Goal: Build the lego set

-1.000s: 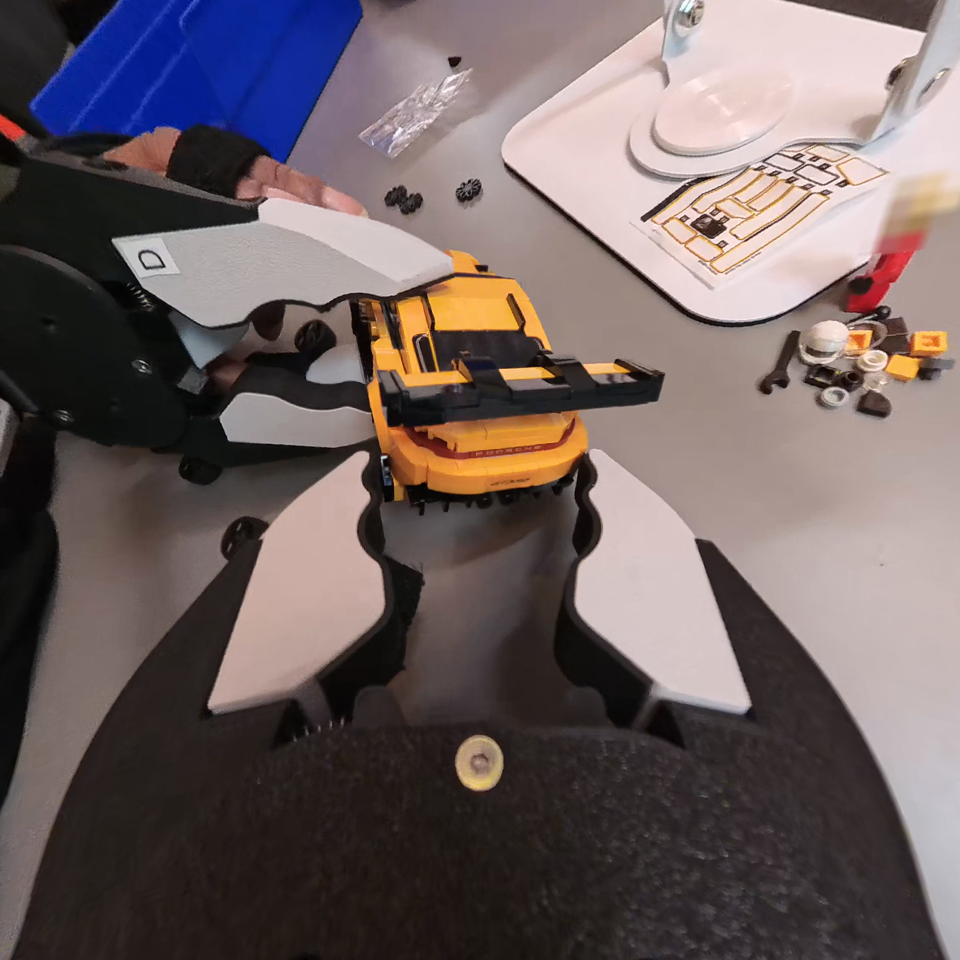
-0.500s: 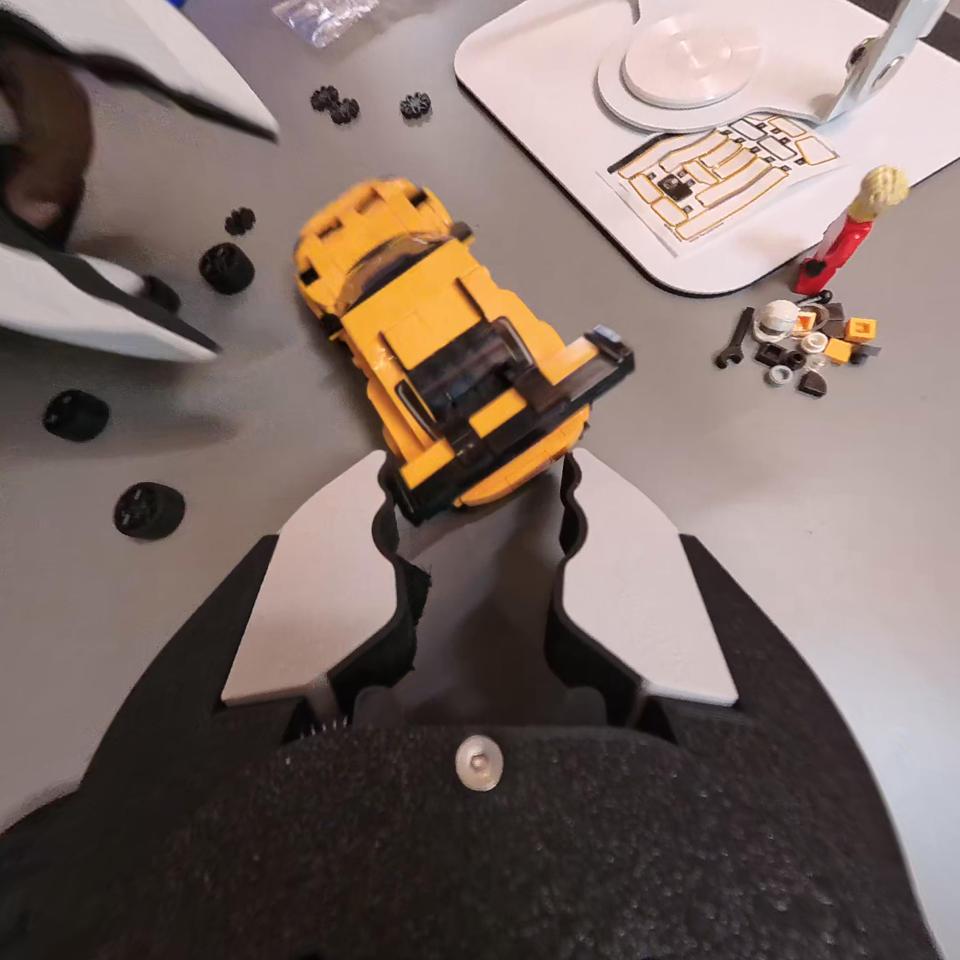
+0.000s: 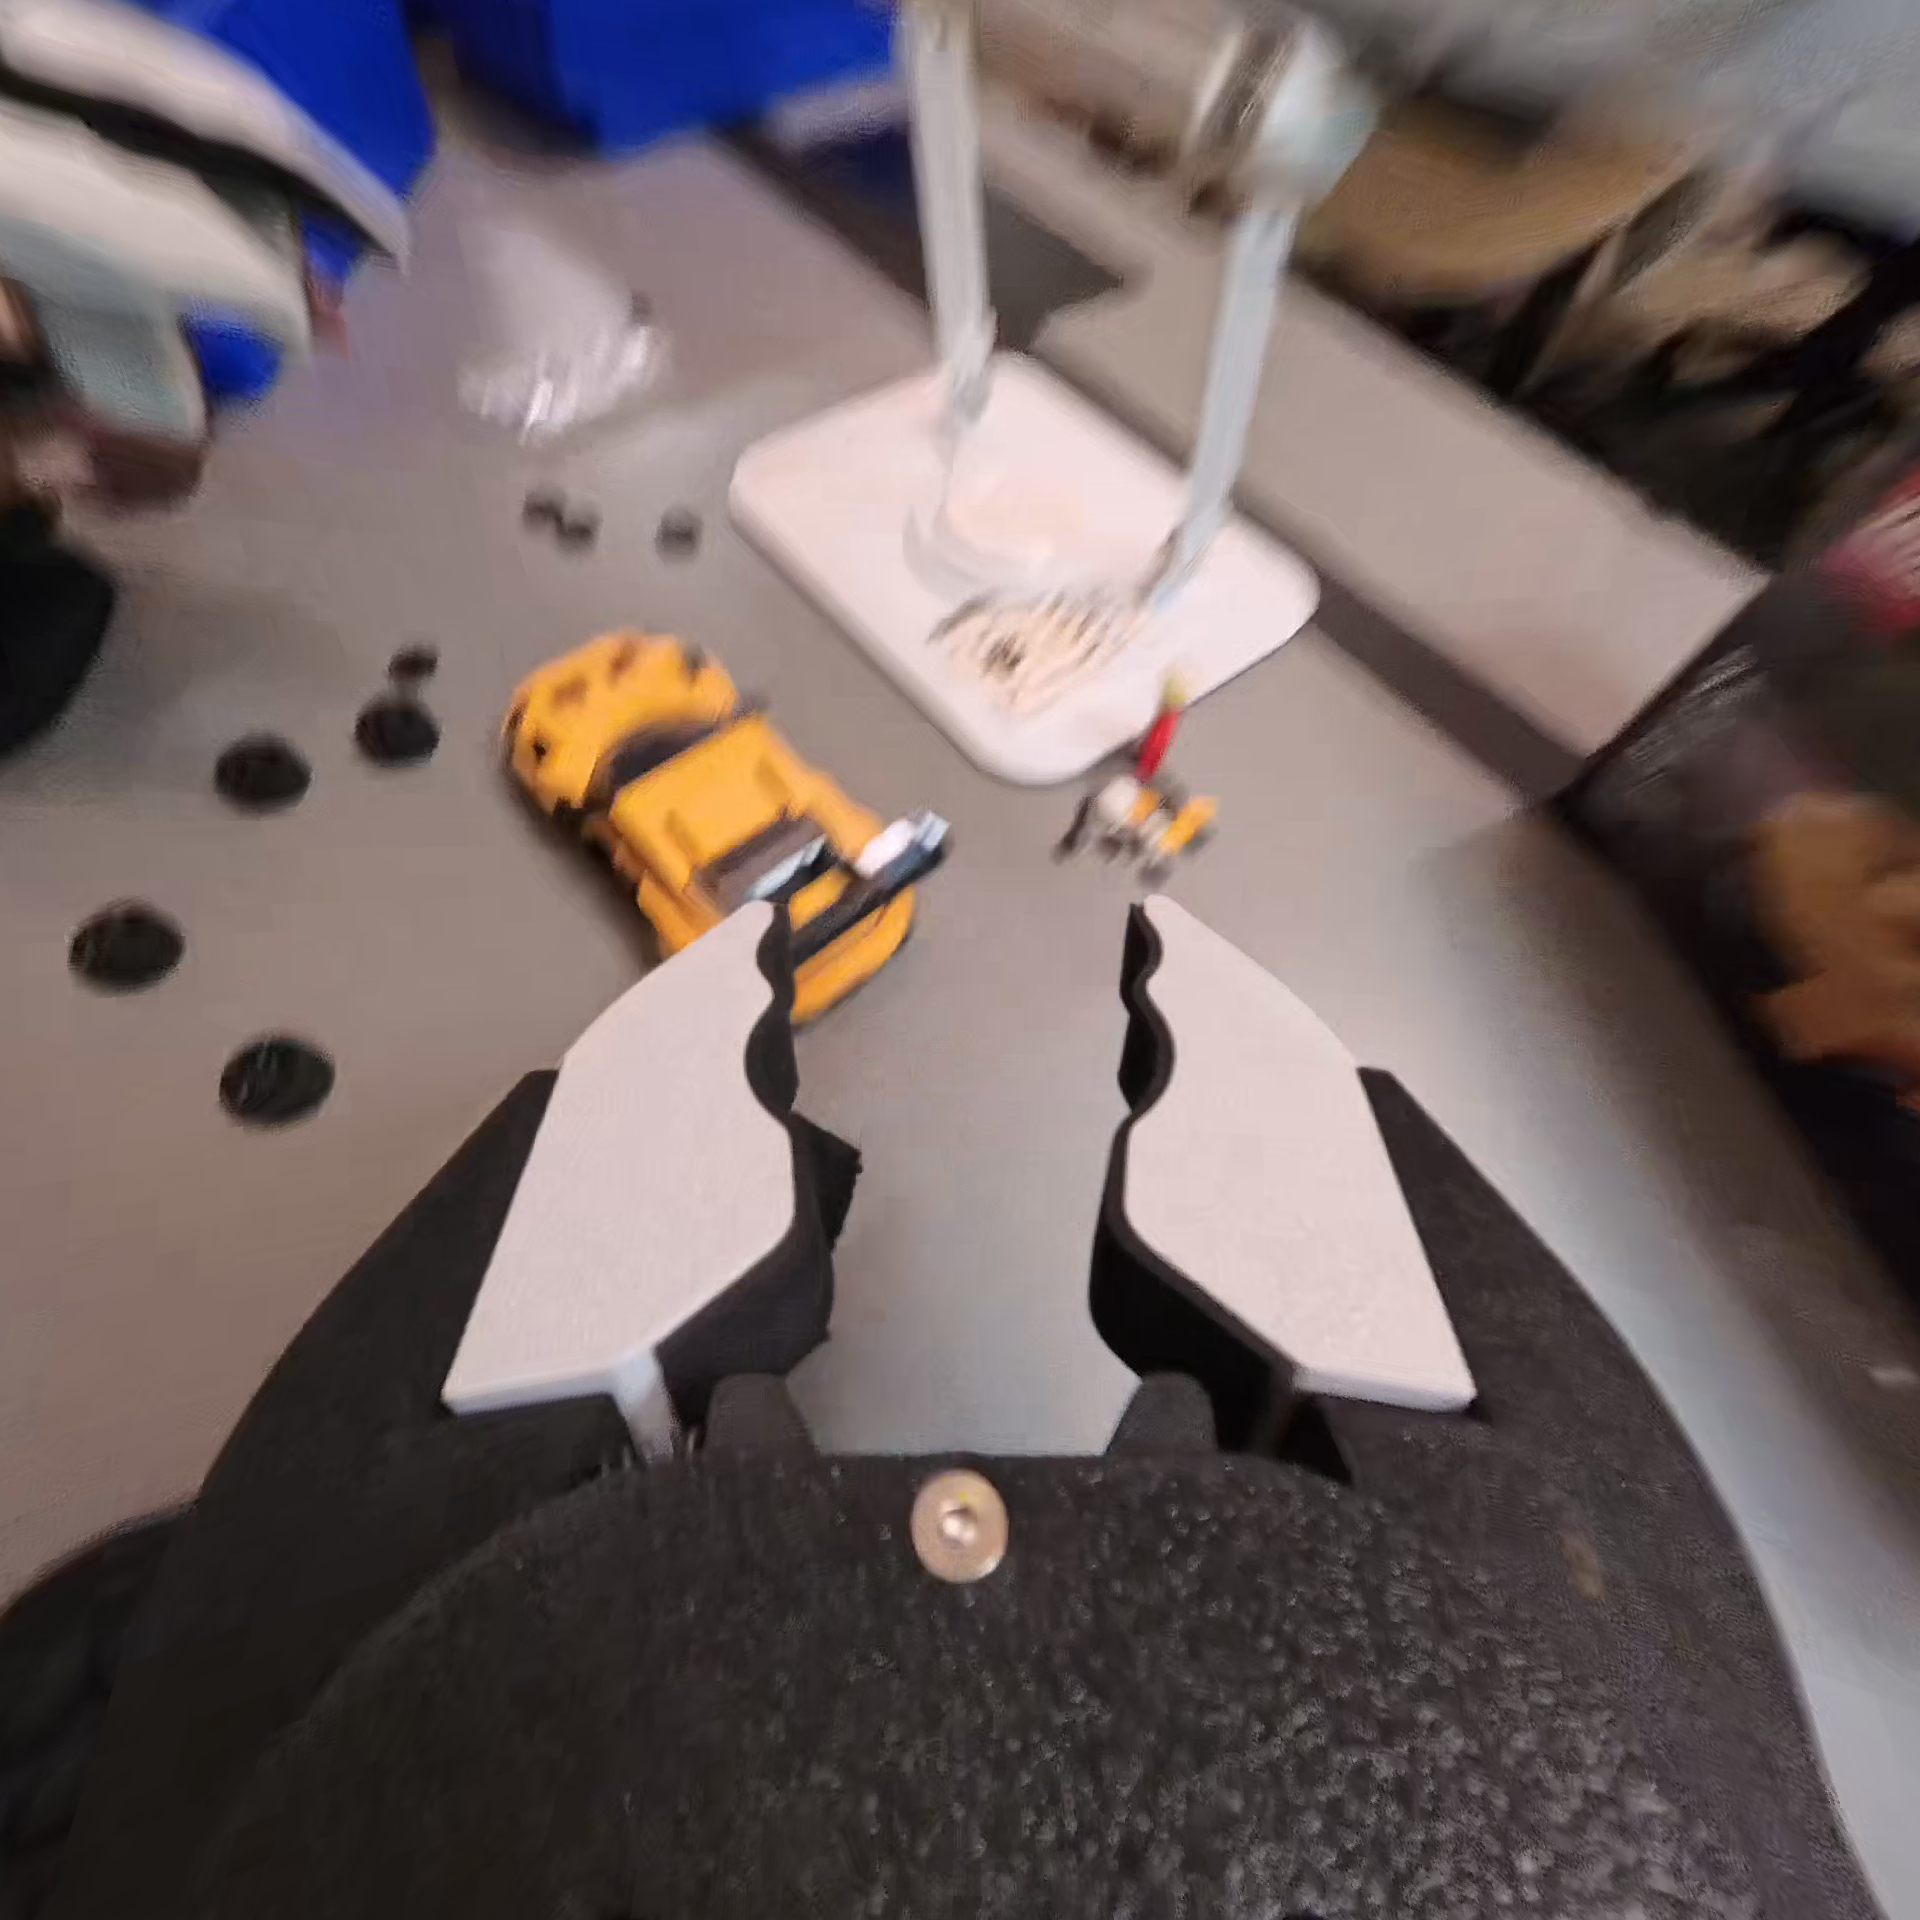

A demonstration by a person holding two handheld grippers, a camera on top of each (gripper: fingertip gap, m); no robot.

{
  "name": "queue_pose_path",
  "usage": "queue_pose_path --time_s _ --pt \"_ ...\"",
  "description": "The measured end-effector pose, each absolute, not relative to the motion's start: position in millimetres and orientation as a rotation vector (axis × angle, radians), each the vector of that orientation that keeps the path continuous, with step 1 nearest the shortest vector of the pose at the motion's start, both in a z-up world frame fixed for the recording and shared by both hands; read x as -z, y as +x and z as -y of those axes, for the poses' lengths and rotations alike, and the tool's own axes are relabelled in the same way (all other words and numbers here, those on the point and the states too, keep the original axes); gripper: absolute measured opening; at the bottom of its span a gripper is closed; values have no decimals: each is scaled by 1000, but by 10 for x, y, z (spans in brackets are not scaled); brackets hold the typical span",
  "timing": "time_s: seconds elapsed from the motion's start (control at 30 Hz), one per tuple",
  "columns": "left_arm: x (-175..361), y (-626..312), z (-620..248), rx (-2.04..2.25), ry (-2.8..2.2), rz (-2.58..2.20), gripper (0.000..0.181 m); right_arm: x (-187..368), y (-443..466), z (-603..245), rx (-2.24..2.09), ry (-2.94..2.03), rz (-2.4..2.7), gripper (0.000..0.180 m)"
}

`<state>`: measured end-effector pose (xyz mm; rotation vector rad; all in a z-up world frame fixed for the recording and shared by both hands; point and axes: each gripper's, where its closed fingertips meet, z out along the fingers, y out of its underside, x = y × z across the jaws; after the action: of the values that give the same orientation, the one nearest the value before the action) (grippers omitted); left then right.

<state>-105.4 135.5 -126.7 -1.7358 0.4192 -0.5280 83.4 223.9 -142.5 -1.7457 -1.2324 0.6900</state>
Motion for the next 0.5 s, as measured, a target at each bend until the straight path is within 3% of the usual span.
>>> queue_pose_path --time_s 0.2,0.37,0.43,0.5 --pt "1024 -1188 -1481 578 -1646 -325 0 750 465 -3004 -797 -1718 865 50" --pt "753 -1156 -1541 529 -1574 -345 0 577 126 -3496 -1077 -1776 521 28" --pt "702 -1144 -1567 495 -1562 -352 0 559 95 -3595 -1139 -1778 442 7" --pt "675 -1152 -1603 461 -1555 -348 0 574 99 -3617 -1180 -1780 397 7"
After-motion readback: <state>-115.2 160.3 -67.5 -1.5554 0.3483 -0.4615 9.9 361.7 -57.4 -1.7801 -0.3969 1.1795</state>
